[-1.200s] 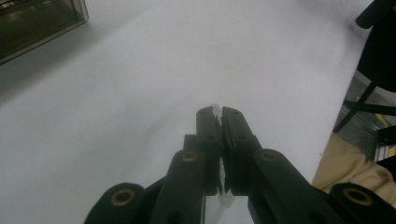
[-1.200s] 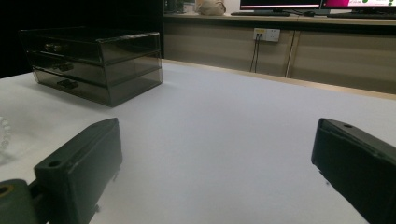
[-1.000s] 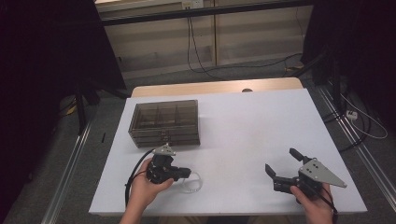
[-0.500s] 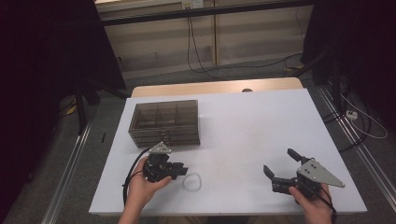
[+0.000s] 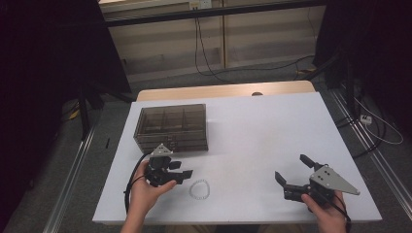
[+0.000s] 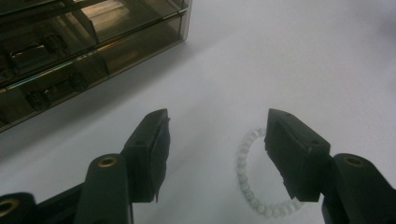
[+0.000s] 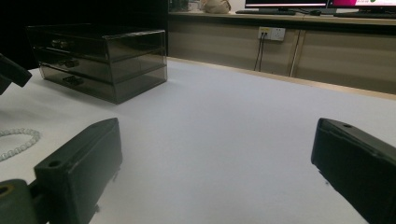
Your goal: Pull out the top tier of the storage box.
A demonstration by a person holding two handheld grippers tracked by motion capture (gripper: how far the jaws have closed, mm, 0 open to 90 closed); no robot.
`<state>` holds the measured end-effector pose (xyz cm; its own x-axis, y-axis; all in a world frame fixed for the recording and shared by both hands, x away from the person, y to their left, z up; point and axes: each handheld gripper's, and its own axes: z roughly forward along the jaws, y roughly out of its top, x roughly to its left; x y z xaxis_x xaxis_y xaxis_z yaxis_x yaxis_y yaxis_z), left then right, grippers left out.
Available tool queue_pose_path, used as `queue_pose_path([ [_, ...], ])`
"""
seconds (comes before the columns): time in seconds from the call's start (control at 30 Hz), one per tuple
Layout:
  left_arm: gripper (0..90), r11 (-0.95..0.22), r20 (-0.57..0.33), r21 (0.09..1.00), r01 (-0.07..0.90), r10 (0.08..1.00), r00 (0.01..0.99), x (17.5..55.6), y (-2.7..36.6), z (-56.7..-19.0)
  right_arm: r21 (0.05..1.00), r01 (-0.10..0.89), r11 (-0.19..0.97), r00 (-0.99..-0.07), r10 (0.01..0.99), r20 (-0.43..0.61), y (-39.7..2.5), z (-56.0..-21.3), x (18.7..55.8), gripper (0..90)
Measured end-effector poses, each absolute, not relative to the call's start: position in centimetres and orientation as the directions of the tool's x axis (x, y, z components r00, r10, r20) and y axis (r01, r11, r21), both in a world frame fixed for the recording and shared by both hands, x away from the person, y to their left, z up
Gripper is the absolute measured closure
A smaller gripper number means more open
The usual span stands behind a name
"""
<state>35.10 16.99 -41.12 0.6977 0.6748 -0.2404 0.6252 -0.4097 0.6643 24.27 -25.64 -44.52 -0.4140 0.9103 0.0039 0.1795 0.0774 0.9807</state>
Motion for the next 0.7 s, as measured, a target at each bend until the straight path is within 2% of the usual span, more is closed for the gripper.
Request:
queue_pose_path([
  [0.2, 28.1, -0.406, -0.207, 0.687, 0.603, 0.686, 0.698, 35.35, 17.27, -41.12, 0.981, 0.178, 0.082, -0.417, 0.909, -0.001, -25.62, -44.52, 24.29, 1.4],
  [0.7, 14.3, -0.352, -0.200, 0.706, 0.614, 0.734, 0.649, 35.52, 17.91, -41.15, 0.980, 0.178, 0.090, -0.428, 0.904, -0.006, -25.35, -44.52, 24.33, 1.4],
])
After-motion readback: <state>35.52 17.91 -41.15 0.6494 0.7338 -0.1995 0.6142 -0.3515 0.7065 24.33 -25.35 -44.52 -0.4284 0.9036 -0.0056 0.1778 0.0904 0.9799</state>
